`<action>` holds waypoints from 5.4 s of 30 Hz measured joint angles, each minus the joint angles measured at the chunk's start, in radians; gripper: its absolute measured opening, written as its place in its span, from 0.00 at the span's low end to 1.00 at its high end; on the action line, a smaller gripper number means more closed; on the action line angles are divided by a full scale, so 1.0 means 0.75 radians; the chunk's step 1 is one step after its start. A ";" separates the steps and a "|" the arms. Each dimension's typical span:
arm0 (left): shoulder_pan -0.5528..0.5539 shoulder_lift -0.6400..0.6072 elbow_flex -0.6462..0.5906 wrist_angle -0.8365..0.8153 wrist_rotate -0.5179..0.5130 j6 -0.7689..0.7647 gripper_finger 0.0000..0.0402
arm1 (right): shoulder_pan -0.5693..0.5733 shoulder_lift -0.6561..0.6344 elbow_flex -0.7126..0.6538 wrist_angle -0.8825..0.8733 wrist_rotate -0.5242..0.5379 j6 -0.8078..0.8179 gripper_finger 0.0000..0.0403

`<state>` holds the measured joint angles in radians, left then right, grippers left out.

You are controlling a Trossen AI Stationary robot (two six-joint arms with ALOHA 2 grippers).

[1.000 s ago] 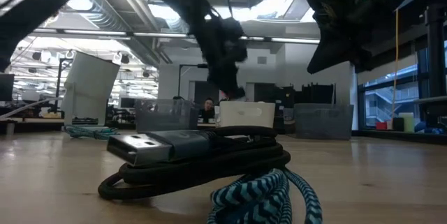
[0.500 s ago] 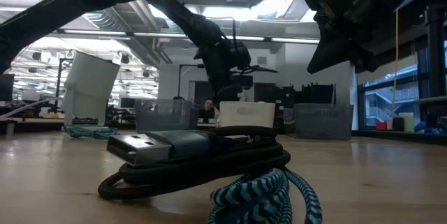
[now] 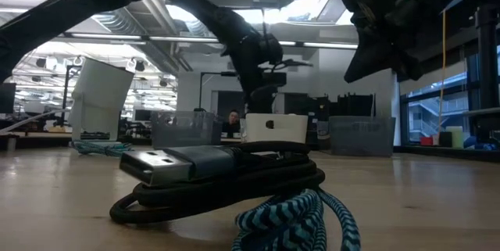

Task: Pick and place items into bin
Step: Put the black charger adapter into the white bin, then put the white charger adapter into the white bin

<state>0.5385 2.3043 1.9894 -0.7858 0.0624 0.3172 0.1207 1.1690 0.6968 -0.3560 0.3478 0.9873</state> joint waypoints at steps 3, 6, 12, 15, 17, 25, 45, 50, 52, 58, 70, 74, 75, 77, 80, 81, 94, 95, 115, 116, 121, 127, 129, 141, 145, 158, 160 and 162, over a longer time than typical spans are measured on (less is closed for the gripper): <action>-0.003 0.000 0.059 -0.047 0.000 -0.044 0.56 | 0.000 0.000 0.000 -0.023 0.000 -0.001 0.02; -0.003 -0.002 0.148 -0.111 0.001 -0.131 0.57 | 0.000 0.000 0.000 -0.033 0.000 -0.001 0.02; -0.017 -0.003 0.337 -0.316 0.010 -0.312 0.55 | 0.000 0.000 0.000 -0.040 -0.006 -0.066 0.02; -0.038 -0.002 0.413 -0.449 0.012 -0.407 0.53 | 0.000 0.000 0.000 -0.049 -0.057 -0.075 0.02; -0.055 -0.018 0.430 -0.500 0.011 -0.464 0.52 | 0.002 0.000 0.000 -0.077 -0.092 -0.075 0.02; -0.208 -0.147 0.430 -0.639 -0.368 -0.637 0.47 | 0.063 0.000 0.000 -0.259 -0.146 -0.065 0.02; -0.784 -0.220 0.232 -0.823 -0.647 -0.945 0.29 | 0.210 0.000 0.000 -0.288 -0.145 -0.066 0.02; -0.861 -0.319 0.005 -0.683 -0.651 -1.004 0.24 | 0.211 0.000 0.000 -0.278 -0.144 -0.022 0.02; -0.882 -0.405 -0.139 -0.567 -0.646 -1.014 0.23 | 0.210 0.000 0.000 -0.268 -0.145 0.008 0.02; -0.931 -0.765 -0.671 -0.171 -0.612 -1.036 0.21 | 0.210 0.000 0.000 -0.202 -0.159 0.076 0.02; -1.098 -1.487 -1.552 0.294 -0.616 -1.169 0.17 | 0.265 0.066 0.376 -0.564 -0.171 0.329 0.00; -1.156 -1.702 -1.727 0.335 -0.606 -1.178 0.16 | 0.303 0.199 0.619 -0.916 -0.201 0.444 0.00; -1.168 -1.751 -1.758 0.336 -0.601 -1.176 0.16 | 0.316 0.233 0.676 -1.000 -0.229 0.485 0.00; -1.187 -1.840 -1.808 0.335 -0.575 -1.153 0.16 | 0.352 0.299 0.772 -1.144 -0.291 0.566 0.00; -1.199 -1.941 -1.856 0.327 -0.490 -1.108 0.16 | 0.424 0.375 0.843 -1.279 -0.371 0.639 0.00; -1.200 -1.965 -1.861 0.321 -0.461 -1.107 0.16 | 0.454 0.392 0.850 -1.285 -0.392 0.640 0.01; -1.200 -2.061 -1.863 0.264 -0.429 -1.057 0.16 | 0.752 0.486 0.827 -1.349 -0.729 0.802 0.30; -1.200 -2.060 -1.863 0.264 -0.429 -1.057 0.16 | 0.767 0.488 0.810 -1.346 -0.763 0.801 0.34; -1.200 -2.060 -1.863 0.264 -0.429 -1.102 0.16 | 0.866 0.487 0.259 -0.688 -0.922 0.798 0.88; -1.200 -2.060 -1.863 0.264 -0.429 -1.114 0.16 | 0.866 0.487 0.241 -0.666 -0.922 0.798 0.88; -1.200 -2.060 -1.863 0.264 -0.431 -1.140 0.16 | 0.867 0.487 0.157 -0.503 -0.924 0.798 0.86; -1.200 -2.060 -1.863 0.265 -0.439 -1.143 0.16 | 0.867 0.487 0.091 -0.429 -0.980 0.798 0.80; -1.199 -2.060 -1.863 0.264 -0.439 -1.143 0.16 | 0.868 0.487 0.087 -0.426 -0.989 0.796 0.77; -1.199 -2.060 -1.863 0.265 -0.440 -1.138 0.16 | 0.867 0.561 0.087 -0.316 -0.991 0.772 0.51; -1.199 -2.060 -1.863 0.265 -0.440 -1.138 0.16 | 0.866 0.602 0.088 -0.281 -1.040 0.772 0.39; -1.199 -2.060 -1.863 0.265 -0.440 -1.138 0.16 | 0.826 0.517 0.205 -0.340 -0.797 0.806 0.35; -1.199 -2.060 -1.863 0.265 -0.440 -1.137 0.16 | 0.810 0.483 0.267 -0.414 -0.640 0.806 0.35; -1.199 -2.060 -1.863 0.264 -0.440 -1.105 0.16 | 0.794 0.450 0.334 -0.493 -0.464 0.805 0.35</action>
<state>-0.3611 0.7597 0.5922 -0.5876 -0.2676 -0.5119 0.7162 1.5066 0.9474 -0.7254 -0.0003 1.5908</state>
